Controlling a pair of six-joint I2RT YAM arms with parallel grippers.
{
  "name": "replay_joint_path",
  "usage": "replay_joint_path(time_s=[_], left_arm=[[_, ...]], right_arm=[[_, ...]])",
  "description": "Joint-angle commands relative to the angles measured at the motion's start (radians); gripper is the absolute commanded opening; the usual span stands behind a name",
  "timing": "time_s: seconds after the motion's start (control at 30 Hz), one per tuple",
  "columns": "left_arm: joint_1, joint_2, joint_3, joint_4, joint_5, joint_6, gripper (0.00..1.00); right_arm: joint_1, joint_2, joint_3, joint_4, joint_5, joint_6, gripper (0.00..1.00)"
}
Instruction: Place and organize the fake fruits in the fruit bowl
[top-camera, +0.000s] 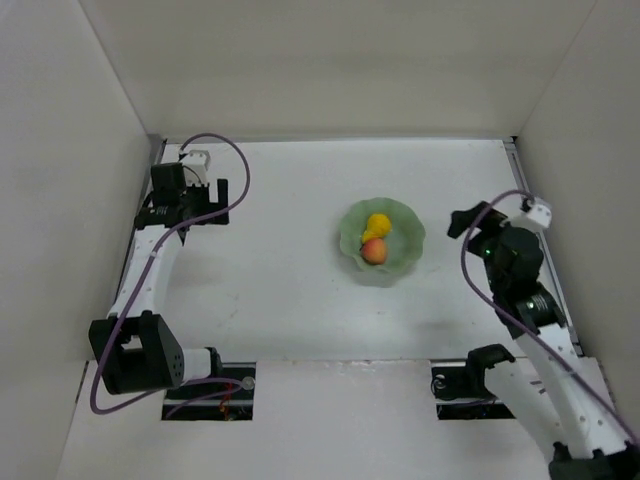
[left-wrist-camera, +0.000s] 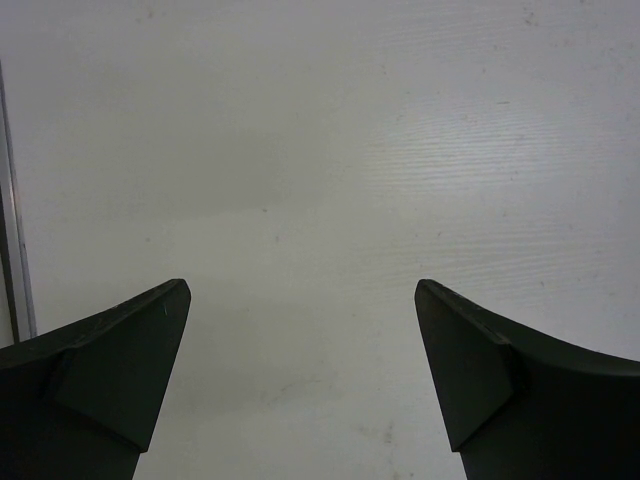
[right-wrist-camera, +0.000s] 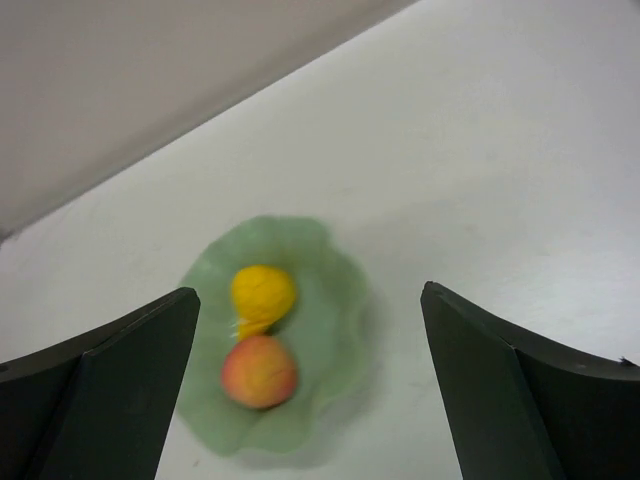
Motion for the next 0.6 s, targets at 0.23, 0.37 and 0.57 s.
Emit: replay_joint_path(time_s=[0.23,0.37,0.57], left_arm=[[0.062,-0.033,-0.059,0.147,-0.041,-0.122,1.00],[0.057,-0.030,-0.050,0.136,-0.037,-0.122,1.00],[0.065,-0.047,-0.093,0.158,-0.031,-0.124,1.00]], right_arm=[[-0.522,-0.104,-0.184,-0.112,-0.060,0.027,1.00],[-0.585,-0.067,-0.212,-0.095,-0.080,0.072,1.00],[-0.580,-0.155,-0.275,-0.090,-0.068,0.080,1.00]])
